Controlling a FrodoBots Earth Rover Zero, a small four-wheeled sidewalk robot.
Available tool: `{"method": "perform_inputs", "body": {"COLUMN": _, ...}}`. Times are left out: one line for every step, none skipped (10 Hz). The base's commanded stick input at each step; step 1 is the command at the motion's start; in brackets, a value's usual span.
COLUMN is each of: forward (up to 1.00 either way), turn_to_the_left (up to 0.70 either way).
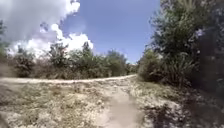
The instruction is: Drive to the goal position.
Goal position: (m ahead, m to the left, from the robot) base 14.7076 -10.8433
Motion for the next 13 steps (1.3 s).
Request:
{"method": "perform_inputs", "body": {"forward": 0.50, "turn_to_the_left": 0.00}}
{"method": "perform_inputs", "body": {"forward": 0.50, "turn_to_the_left": 0.00}}
{"method": "perform_inputs", "body": {"forward": 0.50, "turn_to_the_left": 0.00}}
{"method": "perform_inputs", "body": {"forward": 0.50, "turn_to_the_left": 0.00}}
{"method": "perform_inputs", "body": {"forward": 0.50, "turn_to_the_left": 0.00}}
{"method": "perform_inputs", "body": {"forward": 0.50, "turn_to_the_left": 0.00}}
{"method": "perform_inputs", "body": {"forward": 0.50, "turn_to_the_left": 0.00}}
{"method": "perform_inputs", "body": {"forward": 0.50, "turn_to_the_left": 0.00}}
{"method": "perform_inputs", "body": {"forward": 0.50, "turn_to_the_left": 0.00}}
{"method": "perform_inputs", "body": {"forward": 0.50, "turn_to_the_left": 0.00}}
{"method": "perform_inputs", "body": {"forward": 0.50, "turn_to_the_left": 0.00}}
{"method": "perform_inputs", "body": {"forward": 0.50, "turn_to_the_left": 0.00}}
{"method": "perform_inputs", "body": {"forward": 0.50, "turn_to_the_left": 0.00}}
